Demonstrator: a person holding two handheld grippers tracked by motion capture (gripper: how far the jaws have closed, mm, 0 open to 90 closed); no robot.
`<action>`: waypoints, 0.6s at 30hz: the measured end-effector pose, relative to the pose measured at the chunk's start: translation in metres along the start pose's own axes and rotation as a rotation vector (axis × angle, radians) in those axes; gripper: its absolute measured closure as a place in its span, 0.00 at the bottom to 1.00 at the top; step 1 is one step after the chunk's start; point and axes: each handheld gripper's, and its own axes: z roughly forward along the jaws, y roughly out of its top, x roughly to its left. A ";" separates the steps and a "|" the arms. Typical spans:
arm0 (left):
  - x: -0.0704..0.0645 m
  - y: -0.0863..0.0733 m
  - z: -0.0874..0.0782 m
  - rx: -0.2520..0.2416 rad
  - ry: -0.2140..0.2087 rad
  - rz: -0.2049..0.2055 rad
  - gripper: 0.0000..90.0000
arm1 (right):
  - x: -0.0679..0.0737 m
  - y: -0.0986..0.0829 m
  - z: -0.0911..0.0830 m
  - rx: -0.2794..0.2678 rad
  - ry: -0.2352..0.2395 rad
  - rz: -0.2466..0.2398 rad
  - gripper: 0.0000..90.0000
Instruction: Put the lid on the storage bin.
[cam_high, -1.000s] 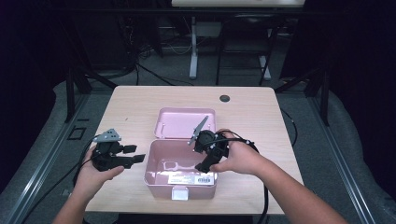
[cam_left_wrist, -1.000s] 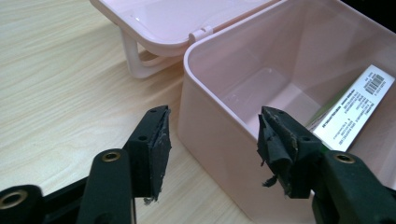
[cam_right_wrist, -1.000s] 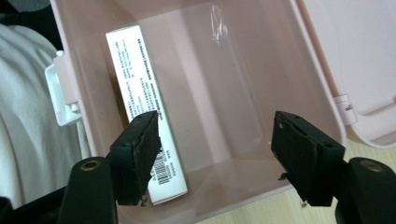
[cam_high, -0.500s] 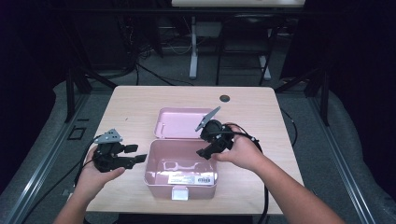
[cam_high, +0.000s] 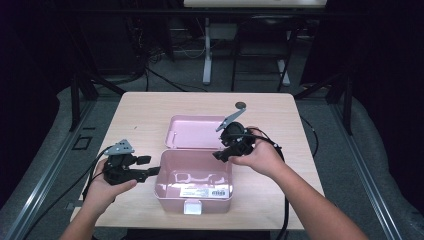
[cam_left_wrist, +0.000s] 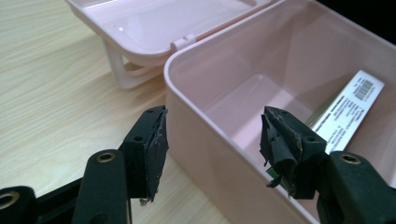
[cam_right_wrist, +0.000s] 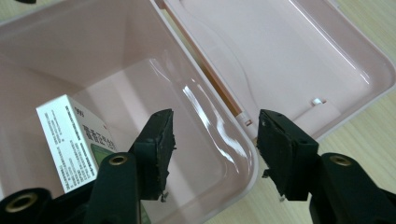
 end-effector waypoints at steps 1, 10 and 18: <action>0.000 0.000 0.000 -0.003 -0.010 0.003 0.48 | -0.001 0.000 0.000 -0.010 -0.001 0.003 0.53; 0.000 -0.002 0.004 -0.012 0.016 -0.001 0.48 | -0.012 -0.003 -0.001 -0.014 -0.075 0.084 0.56; 0.003 -0.006 0.007 -0.015 0.010 -0.048 0.58 | -0.031 -0.005 0.005 -0.021 -0.117 0.162 0.59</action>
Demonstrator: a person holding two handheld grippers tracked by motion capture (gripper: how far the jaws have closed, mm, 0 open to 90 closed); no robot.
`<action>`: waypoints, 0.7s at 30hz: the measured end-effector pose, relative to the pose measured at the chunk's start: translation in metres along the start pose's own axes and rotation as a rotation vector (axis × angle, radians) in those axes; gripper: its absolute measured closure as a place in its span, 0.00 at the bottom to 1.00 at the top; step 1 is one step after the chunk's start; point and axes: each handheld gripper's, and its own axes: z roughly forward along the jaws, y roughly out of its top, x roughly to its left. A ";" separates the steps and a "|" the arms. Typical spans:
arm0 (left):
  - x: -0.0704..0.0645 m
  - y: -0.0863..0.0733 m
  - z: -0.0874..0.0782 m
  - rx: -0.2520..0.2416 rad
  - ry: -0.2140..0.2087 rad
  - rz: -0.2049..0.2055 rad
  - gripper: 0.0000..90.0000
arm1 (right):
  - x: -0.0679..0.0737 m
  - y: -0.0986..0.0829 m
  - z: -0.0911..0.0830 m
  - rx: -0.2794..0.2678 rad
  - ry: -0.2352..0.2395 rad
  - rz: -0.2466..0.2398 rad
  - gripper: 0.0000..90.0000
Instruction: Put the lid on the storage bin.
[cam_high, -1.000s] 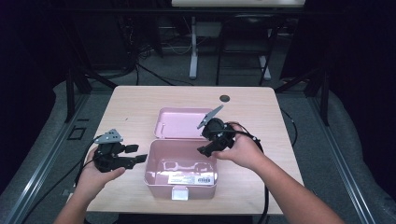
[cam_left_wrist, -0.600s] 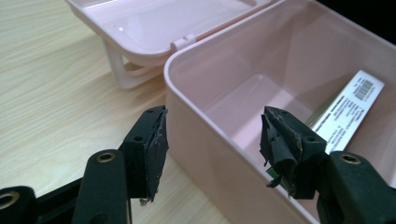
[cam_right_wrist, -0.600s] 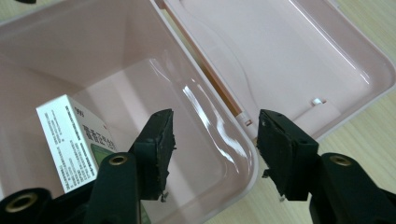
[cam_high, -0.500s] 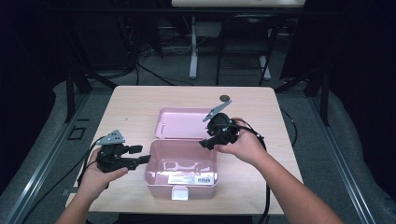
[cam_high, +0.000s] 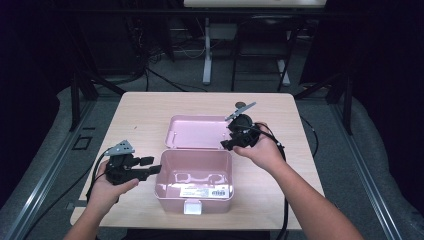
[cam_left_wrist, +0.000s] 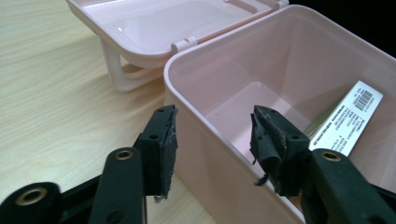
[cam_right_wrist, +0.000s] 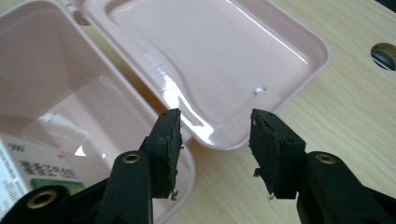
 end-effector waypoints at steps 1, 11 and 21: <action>0.000 0.000 0.000 0.004 -0.002 -0.006 0.59 | -0.002 0.000 0.001 0.002 -0.004 0.010 0.60; -0.003 -0.001 0.002 0.023 -0.021 -0.005 0.76 | -0.020 0.002 0.013 0.005 -0.035 0.097 0.62; -0.007 -0.001 0.003 0.036 -0.026 0.014 0.82 | -0.032 0.008 0.032 0.003 -0.065 0.173 0.66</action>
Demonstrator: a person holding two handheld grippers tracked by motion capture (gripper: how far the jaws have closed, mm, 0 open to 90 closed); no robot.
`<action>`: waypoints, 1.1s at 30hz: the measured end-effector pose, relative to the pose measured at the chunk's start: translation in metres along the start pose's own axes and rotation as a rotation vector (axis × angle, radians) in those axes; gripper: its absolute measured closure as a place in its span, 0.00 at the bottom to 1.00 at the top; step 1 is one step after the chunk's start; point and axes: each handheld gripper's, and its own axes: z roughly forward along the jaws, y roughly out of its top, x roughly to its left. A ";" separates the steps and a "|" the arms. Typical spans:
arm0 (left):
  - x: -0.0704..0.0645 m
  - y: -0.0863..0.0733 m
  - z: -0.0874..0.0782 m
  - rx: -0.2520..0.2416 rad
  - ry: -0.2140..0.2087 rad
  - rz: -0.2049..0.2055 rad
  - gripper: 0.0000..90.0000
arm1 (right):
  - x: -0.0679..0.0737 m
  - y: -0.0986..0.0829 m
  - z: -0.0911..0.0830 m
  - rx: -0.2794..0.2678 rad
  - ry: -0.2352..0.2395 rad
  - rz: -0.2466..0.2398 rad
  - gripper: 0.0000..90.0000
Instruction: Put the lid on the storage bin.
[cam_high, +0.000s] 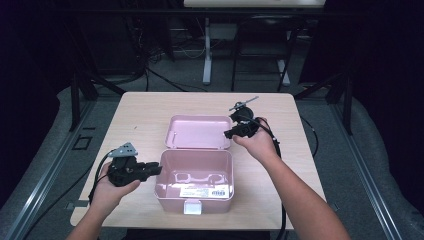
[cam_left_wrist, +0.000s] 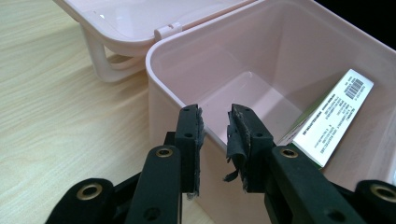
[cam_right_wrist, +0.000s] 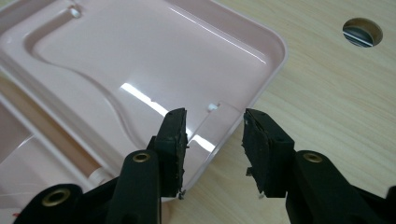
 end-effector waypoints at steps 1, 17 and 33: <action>0.000 0.000 0.000 0.000 0.001 0.000 0.82 | -0.001 0.001 0.003 0.007 -0.003 0.007 0.66; -0.001 0.000 0.000 -0.003 0.011 0.007 0.82 | -0.020 0.012 0.028 0.025 -0.054 0.128 0.64; -0.001 -0.001 0.000 -0.006 0.007 0.001 0.82 | -0.024 0.016 0.051 0.037 -0.102 0.158 0.74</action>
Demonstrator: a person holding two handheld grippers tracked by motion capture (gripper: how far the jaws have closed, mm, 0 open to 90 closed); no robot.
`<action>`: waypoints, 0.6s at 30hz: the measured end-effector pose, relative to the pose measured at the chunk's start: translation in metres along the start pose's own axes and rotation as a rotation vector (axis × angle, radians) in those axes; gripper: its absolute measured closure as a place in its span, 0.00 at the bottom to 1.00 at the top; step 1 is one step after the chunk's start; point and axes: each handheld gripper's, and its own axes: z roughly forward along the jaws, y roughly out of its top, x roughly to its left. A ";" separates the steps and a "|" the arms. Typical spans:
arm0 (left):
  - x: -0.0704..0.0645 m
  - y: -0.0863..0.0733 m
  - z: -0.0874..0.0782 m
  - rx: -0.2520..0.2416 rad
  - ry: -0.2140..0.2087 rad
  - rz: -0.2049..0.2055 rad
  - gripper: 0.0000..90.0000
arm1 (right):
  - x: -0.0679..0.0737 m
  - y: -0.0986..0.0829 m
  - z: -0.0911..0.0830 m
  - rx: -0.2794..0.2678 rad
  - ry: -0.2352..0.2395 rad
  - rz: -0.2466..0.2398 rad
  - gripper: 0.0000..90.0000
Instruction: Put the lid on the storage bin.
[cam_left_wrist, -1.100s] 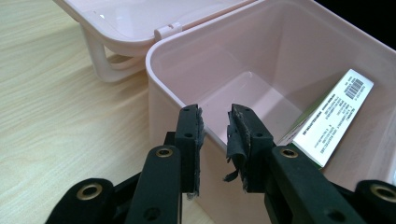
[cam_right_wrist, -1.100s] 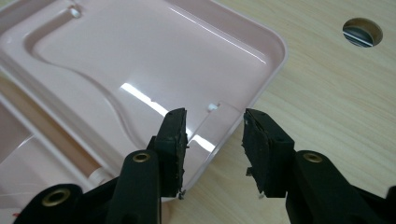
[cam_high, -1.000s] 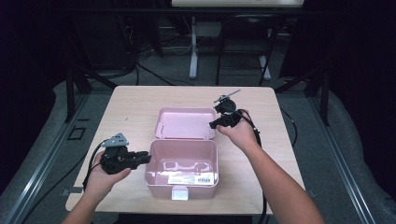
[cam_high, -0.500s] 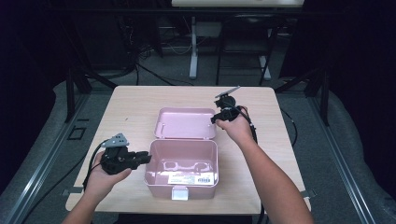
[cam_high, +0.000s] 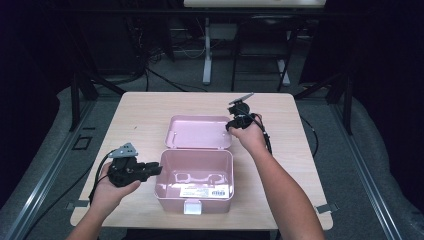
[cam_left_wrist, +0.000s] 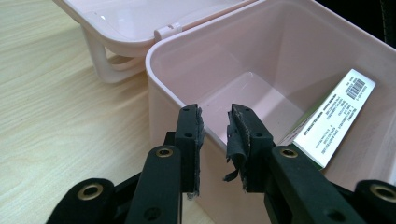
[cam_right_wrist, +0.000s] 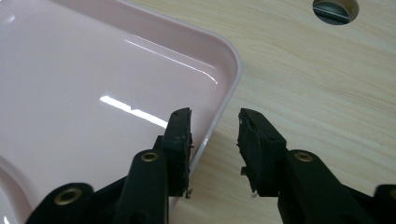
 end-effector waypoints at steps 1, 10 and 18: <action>0.000 0.000 0.000 0.000 -0.002 -0.001 0.82 | 0.000 0.000 0.000 0.000 0.000 0.000 0.74; 0.001 0.000 0.000 0.001 -0.007 -0.004 0.82 | 0.002 0.002 0.008 0.006 0.000 0.039 0.80; 0.001 0.000 0.000 0.001 -0.006 -0.005 0.82 | 0.001 0.004 0.012 0.013 -0.004 0.096 0.84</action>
